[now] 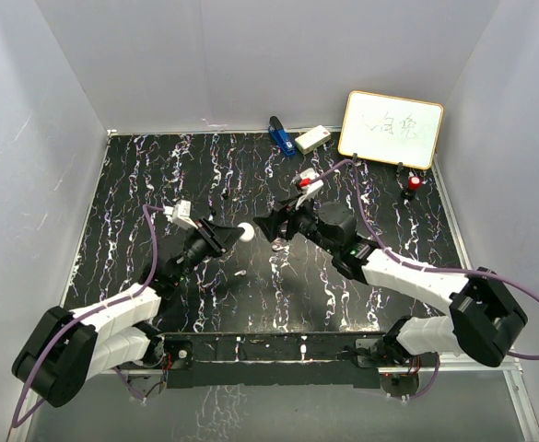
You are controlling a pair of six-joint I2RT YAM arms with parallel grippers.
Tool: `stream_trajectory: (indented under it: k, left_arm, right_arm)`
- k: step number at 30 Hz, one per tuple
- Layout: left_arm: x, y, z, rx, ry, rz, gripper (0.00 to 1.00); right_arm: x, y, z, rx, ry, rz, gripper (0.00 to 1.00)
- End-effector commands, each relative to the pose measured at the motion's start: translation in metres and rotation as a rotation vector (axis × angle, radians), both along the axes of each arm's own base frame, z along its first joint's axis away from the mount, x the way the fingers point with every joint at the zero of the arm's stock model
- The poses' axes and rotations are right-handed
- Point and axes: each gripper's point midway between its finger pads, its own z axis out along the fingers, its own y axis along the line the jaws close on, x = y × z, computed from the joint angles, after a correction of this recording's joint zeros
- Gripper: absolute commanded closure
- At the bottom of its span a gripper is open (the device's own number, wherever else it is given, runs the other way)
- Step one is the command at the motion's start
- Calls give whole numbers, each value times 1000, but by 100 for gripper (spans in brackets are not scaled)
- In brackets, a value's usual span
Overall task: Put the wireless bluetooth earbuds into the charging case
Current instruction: Pick up the charging case at the center of the board, then open the charging case.
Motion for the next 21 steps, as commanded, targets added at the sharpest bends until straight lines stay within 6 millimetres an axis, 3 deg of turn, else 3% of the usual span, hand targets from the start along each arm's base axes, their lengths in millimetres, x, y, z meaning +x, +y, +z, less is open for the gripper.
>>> stream_trajectory:
  k: [1, 14, 21]
  left_arm:
    - [1, -6, 19, -23, -30, -17, 100]
    - [7, -10, 17, -26, 11, -22, 100]
    - [6, -17, 17, -48, 16, -54, 100]
  right_arm:
    - [11, -13, 6, 9, 51, -108, 15]
    - [10, -11, -21, -25, 149, -116, 15]
    - [12, -1, -34, -36, 178, -87, 15]
